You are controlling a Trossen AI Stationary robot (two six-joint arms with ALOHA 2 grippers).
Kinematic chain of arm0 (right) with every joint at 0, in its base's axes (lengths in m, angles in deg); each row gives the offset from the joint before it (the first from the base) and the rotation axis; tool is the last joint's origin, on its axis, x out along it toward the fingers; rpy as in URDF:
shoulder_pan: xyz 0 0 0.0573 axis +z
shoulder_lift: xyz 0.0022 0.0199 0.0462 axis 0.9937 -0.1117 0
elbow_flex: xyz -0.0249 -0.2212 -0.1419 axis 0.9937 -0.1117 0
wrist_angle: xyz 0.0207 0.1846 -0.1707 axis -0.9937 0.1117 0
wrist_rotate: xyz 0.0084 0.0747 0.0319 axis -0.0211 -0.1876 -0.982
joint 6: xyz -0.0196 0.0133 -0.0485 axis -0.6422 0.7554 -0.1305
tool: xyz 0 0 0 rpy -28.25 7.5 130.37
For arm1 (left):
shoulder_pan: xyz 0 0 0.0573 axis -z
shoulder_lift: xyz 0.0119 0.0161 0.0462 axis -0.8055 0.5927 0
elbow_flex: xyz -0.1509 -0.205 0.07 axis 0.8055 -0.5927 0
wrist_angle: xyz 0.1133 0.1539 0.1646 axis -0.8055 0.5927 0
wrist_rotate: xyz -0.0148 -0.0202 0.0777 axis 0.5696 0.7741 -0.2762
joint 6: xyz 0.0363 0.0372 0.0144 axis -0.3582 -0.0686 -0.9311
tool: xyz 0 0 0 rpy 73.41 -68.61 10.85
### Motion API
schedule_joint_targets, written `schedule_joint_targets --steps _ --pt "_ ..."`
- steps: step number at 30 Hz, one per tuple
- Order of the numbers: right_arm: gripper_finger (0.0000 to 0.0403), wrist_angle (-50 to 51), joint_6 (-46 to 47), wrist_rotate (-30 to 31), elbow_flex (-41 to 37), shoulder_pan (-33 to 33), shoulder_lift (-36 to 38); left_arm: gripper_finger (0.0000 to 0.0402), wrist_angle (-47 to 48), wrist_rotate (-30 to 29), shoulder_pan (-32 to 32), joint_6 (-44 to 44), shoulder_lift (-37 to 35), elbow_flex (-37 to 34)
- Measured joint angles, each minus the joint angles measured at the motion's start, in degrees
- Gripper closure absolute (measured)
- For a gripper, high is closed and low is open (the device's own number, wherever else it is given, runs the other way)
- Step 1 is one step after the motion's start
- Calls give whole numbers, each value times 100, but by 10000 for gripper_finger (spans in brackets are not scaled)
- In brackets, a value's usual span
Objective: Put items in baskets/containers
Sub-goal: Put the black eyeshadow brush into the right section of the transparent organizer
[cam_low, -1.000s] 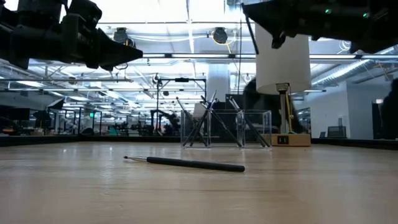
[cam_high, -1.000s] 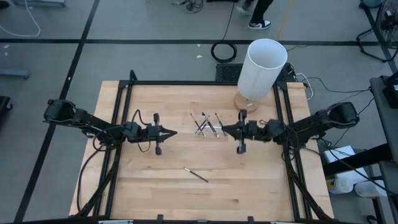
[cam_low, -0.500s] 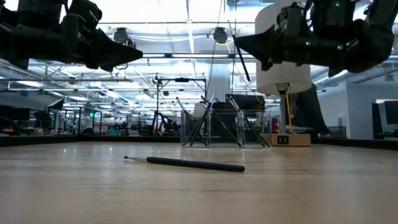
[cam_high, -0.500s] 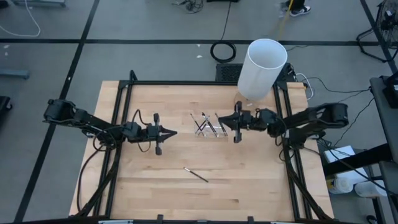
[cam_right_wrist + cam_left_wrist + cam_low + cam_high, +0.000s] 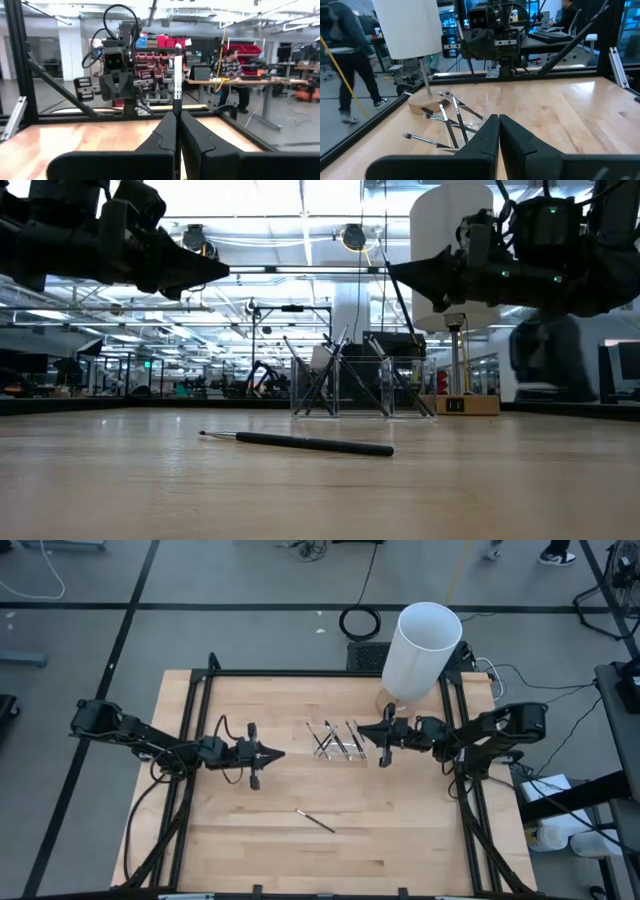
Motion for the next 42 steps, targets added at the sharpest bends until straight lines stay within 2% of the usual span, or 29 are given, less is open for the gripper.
schedule_joint_targets --steps 9,23,36,42 --pt "403 285 -262 164 -27 2 3 380 -61 -2 0 -37 0 0" --pt "403 1039 -388 1038 -25 293 -20 380 -100 -4 0 -24 0 0" --pt "403 622 -189 1201 -23 294 -957 380 -102 -7 0 -7 0 0" --pt "403 530 -78 1201 -23 295 -1172 380 -100 -4 0 17 0 0"
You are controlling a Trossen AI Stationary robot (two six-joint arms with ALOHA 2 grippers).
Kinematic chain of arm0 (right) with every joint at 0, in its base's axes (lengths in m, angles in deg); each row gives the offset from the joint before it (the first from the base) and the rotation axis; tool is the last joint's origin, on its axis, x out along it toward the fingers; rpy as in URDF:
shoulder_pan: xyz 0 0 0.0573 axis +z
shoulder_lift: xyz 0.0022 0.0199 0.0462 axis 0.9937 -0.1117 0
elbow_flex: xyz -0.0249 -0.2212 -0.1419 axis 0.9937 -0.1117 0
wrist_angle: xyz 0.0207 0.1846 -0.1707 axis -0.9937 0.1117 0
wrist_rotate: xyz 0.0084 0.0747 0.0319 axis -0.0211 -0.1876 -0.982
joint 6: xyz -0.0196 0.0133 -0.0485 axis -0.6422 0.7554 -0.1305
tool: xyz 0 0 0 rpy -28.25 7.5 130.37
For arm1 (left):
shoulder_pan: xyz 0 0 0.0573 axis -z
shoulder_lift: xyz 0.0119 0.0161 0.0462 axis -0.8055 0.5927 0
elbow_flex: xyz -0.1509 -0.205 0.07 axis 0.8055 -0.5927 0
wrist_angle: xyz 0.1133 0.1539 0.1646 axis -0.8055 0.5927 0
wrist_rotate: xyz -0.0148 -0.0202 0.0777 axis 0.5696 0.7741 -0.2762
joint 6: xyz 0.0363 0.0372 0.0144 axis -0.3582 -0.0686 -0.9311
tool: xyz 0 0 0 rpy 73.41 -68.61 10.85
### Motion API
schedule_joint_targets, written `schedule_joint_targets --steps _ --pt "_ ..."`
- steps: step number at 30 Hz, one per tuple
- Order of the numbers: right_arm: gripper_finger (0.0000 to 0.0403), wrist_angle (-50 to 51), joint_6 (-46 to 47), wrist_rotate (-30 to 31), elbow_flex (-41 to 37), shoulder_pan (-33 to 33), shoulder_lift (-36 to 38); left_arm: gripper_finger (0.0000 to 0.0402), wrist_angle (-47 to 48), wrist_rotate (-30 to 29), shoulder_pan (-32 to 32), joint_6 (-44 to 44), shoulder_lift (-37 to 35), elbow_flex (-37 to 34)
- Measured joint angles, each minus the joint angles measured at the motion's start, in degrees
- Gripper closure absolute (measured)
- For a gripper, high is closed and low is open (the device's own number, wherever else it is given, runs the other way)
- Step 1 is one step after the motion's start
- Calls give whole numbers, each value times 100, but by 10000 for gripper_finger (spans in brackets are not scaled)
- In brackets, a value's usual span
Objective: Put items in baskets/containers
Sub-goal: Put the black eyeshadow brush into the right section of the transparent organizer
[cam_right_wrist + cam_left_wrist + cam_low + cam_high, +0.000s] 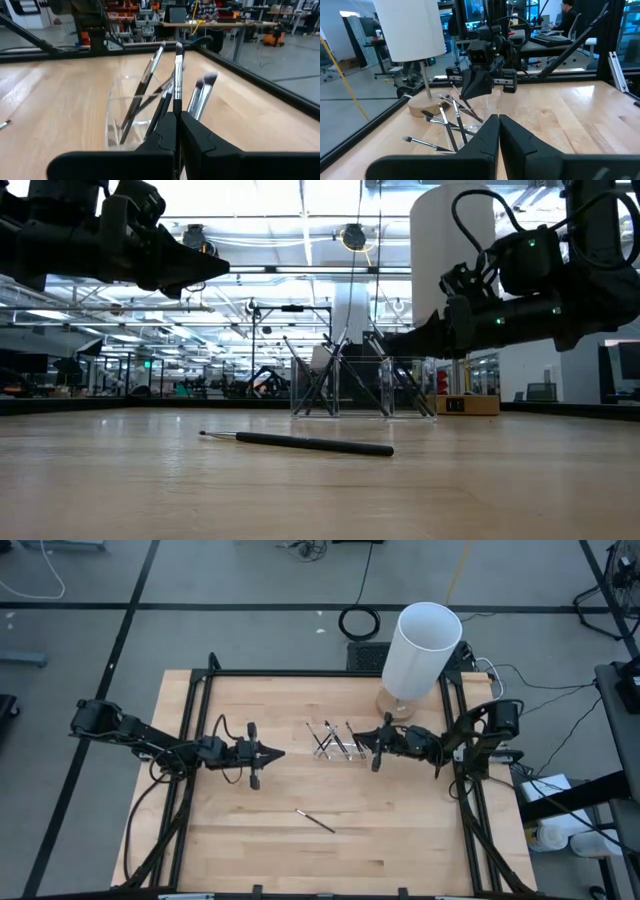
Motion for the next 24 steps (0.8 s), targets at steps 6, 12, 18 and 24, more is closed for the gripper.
schedule_joint_targets --steps 6,12,18,24 --pt "403 -22 17 -2 2 0 -139 380 76 -32 0 149 0 0" --pt "403 -604 -7 -189 -174 31 -147 380 364 -360 55 71 -479 0" --pt "402 -670 254 -175 -687 -26 156 380 2120 -1074 548 -259 -2176 2" --pt "402 -658 324 -190 -878 -5 277 380 3516 -1603 1127 -504 -3685 2"
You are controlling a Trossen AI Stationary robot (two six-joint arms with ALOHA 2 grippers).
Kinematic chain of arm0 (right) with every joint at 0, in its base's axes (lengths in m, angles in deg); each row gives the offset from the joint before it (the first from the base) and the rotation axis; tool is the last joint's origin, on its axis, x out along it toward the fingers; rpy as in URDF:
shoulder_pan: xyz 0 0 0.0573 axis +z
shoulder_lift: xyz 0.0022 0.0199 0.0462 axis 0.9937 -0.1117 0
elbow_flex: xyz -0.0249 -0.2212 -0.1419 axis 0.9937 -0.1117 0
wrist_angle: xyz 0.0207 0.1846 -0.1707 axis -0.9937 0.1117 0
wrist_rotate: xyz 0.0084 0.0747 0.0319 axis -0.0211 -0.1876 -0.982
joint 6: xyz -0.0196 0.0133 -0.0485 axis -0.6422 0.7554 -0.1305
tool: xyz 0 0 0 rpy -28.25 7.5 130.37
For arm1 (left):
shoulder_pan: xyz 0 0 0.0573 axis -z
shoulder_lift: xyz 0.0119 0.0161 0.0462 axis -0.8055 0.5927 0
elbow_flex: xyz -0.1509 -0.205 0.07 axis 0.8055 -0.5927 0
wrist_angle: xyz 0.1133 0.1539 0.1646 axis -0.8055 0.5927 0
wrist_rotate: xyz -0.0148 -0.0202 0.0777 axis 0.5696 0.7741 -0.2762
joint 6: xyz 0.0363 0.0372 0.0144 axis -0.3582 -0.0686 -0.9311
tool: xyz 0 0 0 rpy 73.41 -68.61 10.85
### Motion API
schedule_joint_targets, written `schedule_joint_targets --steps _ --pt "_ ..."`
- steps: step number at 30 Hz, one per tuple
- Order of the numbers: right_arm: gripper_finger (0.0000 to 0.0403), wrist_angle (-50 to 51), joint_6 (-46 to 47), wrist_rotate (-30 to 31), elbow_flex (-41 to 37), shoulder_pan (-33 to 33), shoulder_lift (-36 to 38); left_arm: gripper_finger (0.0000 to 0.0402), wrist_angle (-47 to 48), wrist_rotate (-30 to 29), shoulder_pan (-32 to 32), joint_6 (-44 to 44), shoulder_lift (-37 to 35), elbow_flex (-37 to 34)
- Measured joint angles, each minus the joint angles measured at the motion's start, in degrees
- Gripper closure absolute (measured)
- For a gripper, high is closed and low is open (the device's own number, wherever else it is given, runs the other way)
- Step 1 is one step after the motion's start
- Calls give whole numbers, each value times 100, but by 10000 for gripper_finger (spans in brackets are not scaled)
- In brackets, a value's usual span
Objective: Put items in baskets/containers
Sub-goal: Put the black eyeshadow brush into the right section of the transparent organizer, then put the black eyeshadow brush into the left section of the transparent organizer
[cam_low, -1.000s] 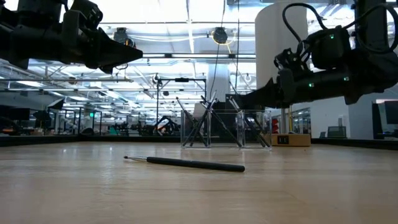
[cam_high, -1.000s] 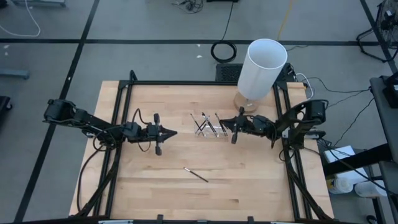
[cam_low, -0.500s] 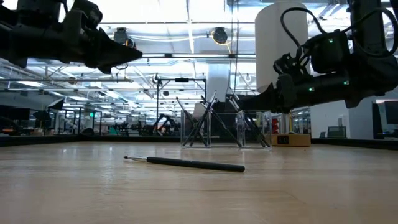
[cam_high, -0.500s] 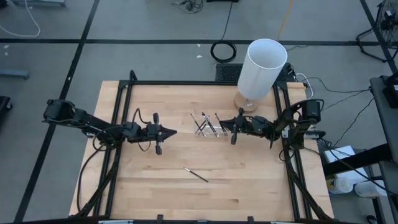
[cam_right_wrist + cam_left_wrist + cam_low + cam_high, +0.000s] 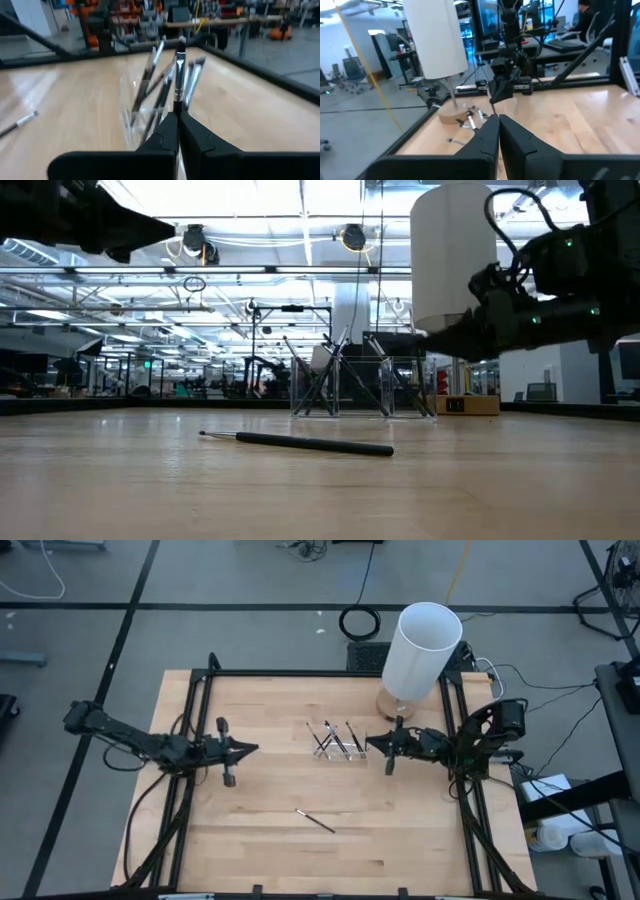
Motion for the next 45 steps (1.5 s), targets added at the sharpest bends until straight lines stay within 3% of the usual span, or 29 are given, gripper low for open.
schedule_joint_targets --steps 8,15,20,33,40,45 --pt "402 108 -97 -284 237 -15 14 380 869 -87 339 -297 -1057 -2" --pt "402 508 -11 -241 236 -22 19 380 1302 -204 365 -127 -1331 -4" --pt "401 558 146 162 237 -24 17 380 1323 -200 363 -13 -1385 -4" --pt "277 370 555 151 222 -15 135 380 1301 -202 747 -155 -1383 -4" --pt "247 393 581 89 173 9 1114 380 1313 -250 818 -199 -1381 -4" --pt "249 691 727 -885 6 27 2513 383 1319 -255 964 -18 -1381 -4"
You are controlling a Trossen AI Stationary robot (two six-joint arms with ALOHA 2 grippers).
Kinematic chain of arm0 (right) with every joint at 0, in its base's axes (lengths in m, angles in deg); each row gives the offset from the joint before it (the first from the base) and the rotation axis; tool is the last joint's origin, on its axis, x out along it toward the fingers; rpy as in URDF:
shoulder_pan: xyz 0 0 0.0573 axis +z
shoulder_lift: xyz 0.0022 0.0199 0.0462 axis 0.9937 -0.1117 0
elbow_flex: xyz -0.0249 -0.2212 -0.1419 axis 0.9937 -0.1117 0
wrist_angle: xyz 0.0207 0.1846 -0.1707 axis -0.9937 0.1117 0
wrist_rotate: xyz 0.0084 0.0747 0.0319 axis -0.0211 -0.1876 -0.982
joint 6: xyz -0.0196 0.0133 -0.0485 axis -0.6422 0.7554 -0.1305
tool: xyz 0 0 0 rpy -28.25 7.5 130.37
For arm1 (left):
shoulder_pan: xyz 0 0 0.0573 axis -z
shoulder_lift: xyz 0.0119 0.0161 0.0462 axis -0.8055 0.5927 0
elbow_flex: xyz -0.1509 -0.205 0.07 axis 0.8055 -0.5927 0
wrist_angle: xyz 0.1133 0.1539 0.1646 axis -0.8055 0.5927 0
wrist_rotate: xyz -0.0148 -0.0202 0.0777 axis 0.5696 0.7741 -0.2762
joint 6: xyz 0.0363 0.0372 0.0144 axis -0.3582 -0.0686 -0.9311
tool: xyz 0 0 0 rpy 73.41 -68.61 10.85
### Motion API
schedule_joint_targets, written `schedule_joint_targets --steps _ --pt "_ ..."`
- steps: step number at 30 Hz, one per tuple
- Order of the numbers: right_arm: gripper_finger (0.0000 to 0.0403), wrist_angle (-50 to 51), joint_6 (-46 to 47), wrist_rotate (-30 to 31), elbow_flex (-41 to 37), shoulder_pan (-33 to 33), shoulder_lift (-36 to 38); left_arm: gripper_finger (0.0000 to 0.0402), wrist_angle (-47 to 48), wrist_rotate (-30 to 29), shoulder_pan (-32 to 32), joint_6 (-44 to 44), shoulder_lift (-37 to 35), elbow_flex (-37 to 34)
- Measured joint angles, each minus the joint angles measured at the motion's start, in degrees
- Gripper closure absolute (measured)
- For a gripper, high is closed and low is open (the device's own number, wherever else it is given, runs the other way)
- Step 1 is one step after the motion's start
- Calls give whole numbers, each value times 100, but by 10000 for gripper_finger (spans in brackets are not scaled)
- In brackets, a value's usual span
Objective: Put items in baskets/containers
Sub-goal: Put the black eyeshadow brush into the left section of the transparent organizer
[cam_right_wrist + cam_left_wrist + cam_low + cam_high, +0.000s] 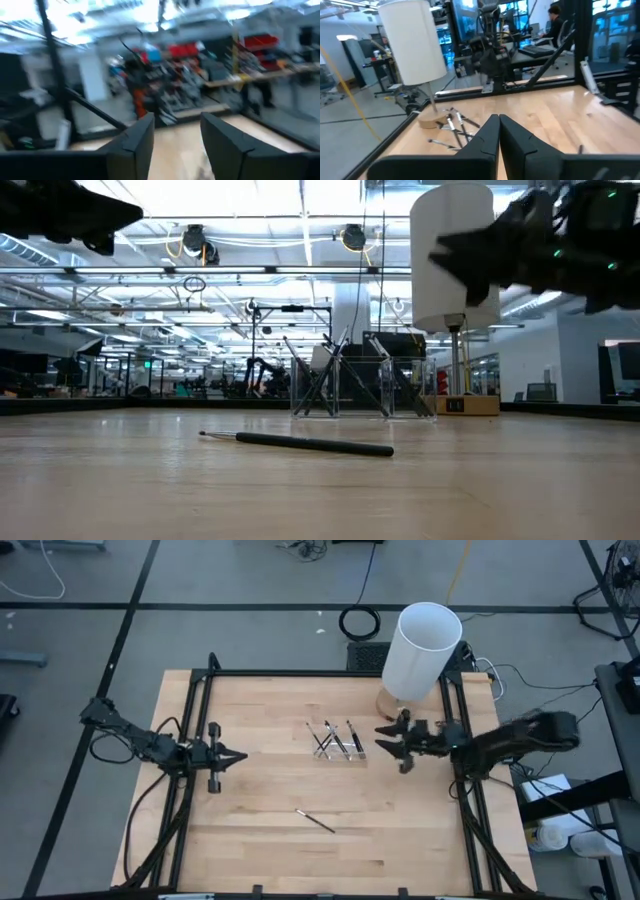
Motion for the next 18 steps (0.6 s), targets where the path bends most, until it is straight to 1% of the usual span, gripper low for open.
schedule_joint_targets --steps 2,4,7,8,9,11,13,16,18 --pt "268 461 74 -214 -76 14 827 394 -38 -25 164 -96 -20 0" --pt "298 1211 -10 -302 -139 57 1722 396 -20 -303 365 -205 -80 0" --pt "359 2782 -397 -299 -160 104 3068 391 45 -843 632 -216 -172 0" --pt "379 3307 -502 -297 -148 111 3479 392 45 -943 703 -218 -201 -2" --pt "390 3850 -586 -300 -109 114 3861 394 31 -1012 771 -217 -220 -2" --pt "392 4819 -623 -301 20 116 4533 397 29 -1226 885 -171 -231 -2" --pt "391 5657 -709 -285 133 118 5058 396 24 -1629 998 -47 -265 -2" --pt "399 6508 -937 -22 157 118 5479 393 25 -2345 1126 288 -263 -2" --pt "401 6724 -1121 4 157 111 5614 393 43 -2730 1151 812 -264 -2"
